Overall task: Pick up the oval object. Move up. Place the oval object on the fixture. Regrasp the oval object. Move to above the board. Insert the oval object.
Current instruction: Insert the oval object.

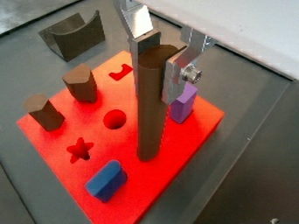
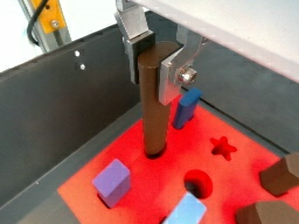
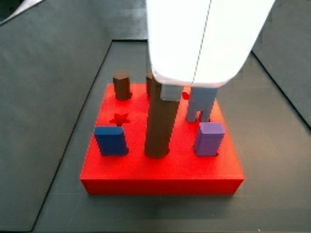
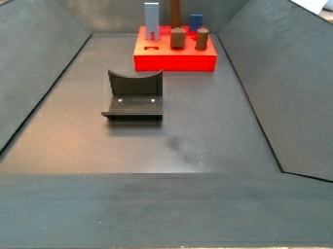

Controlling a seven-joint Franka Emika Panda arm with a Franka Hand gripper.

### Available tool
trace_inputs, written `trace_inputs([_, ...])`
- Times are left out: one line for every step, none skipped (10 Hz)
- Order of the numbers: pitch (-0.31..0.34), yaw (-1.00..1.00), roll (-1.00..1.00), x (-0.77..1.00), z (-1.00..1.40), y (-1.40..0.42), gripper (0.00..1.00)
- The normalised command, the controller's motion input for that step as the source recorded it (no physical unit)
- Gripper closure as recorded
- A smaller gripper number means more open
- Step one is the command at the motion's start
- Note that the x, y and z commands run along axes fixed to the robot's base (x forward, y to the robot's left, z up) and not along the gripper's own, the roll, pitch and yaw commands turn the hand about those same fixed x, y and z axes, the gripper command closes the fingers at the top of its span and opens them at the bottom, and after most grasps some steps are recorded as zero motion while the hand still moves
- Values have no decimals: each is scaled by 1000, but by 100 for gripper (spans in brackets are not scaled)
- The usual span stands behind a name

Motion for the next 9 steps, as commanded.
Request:
trace_inputs([6,-134,-154,114,-34,174,100])
trace_inputs([0,-143,-187,74,-120,66,100])
trace_inputs([-16,-160,-291,0,-371,9,100])
trace_inputs([0,-154,-226,11,-634,9,100])
trace_inputs([3,-194,-171,0,-689,57,100])
trace_inputs([11,-157,-71,0,-557,6,100])
trace_inputs([-21,0,-87,0,-171,0,100])
trace_inputs([-3,0,-11,0,0,0,100])
trace_inputs([0,0,0,0,0,0,100])
